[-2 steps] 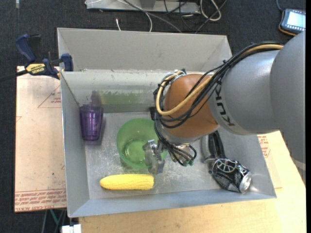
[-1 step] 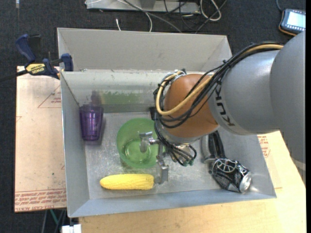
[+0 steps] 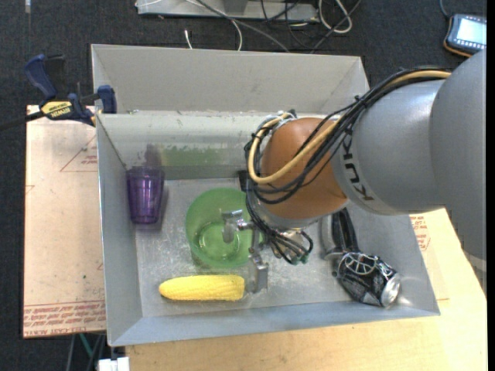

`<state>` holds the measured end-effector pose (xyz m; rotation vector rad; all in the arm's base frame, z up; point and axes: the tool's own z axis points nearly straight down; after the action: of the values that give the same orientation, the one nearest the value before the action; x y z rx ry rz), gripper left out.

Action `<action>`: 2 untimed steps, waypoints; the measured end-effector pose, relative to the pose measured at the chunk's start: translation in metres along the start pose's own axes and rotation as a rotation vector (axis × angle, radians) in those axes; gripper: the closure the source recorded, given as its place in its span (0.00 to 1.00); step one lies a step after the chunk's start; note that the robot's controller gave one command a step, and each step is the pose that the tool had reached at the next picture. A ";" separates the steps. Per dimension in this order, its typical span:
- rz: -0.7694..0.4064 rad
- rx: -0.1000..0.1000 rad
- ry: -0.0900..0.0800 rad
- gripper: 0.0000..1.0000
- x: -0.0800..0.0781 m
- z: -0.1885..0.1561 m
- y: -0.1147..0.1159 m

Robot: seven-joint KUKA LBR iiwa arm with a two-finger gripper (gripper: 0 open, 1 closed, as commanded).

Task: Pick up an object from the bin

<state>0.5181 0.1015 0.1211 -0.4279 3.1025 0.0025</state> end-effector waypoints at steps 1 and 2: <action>-0.036 0.001 -0.002 0.00 -0.002 0.002 0.002; -0.388 0.000 -0.002 0.00 0.012 -0.015 -0.011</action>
Offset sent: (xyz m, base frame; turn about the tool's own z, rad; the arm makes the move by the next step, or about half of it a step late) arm -0.0090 -0.0147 0.0153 -0.3913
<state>0.5098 0.0876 0.1356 -1.0179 2.9596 0.0006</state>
